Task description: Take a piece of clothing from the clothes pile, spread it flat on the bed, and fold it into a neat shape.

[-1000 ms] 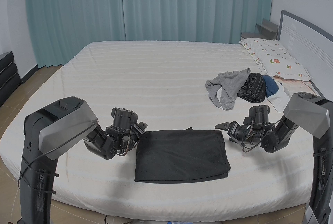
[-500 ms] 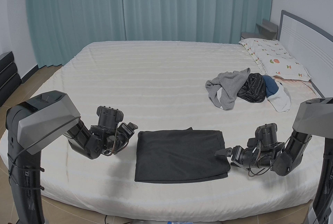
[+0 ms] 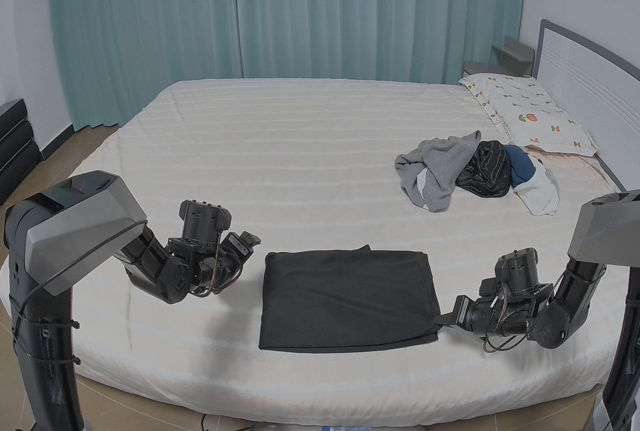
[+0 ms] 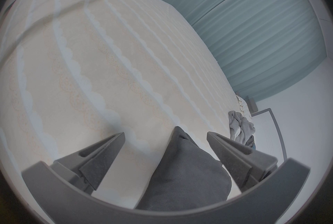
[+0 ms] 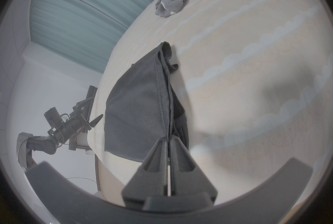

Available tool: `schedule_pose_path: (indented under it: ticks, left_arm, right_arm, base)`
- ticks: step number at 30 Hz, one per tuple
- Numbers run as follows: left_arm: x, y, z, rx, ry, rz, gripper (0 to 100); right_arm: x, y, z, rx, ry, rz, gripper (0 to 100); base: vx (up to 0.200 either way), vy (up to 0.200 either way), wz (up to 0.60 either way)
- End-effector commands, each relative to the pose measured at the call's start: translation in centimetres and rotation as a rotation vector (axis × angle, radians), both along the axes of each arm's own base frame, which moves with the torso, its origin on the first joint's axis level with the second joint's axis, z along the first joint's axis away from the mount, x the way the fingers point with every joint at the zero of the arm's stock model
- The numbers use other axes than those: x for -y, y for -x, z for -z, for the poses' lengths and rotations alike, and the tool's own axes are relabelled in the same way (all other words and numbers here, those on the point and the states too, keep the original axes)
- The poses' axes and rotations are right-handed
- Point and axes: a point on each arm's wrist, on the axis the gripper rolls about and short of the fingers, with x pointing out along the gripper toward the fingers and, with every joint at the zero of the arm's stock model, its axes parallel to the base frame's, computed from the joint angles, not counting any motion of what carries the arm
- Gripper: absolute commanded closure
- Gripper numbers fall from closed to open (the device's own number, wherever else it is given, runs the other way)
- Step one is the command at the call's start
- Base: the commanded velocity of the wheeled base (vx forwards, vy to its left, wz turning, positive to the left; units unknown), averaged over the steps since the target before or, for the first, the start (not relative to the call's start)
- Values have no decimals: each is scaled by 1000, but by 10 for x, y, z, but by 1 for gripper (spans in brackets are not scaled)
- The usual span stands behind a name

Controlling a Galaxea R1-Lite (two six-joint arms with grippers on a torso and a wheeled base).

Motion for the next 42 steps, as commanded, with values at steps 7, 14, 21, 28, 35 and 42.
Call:
schedule_pose_path:
  ticks: [7,14,21,28,35,42]
  left_arm:
    - [1,1,-1,3,-5,5,0]
    - [1,1,0,1,-3,5,0]
    - [1,2,-3,4,4,4,0]
    - [5,4,-1,-4,2,16,0]
    - [8,-1,5,15,20,72,0]
    - [10,0,15,53,-24,262,0]
  right_arm:
    - [3,5,-2,-4,3,2,100]
    - [2,4,-3,1,1,3,0]
    - [18,-6,-17,57,-41,81,0]
    - [31,-18,-20,51,-107,178,0]
    - [28,-23,-15,45,-109,173,0]
    - [27,-24,-12,38,-113,163,0]
  base:
    - [0,0,0]
    - [0,0,0]
    - [-57,0,0]
    - [-200,0,0]
    - [0,0,0]
    - [0,0,0]
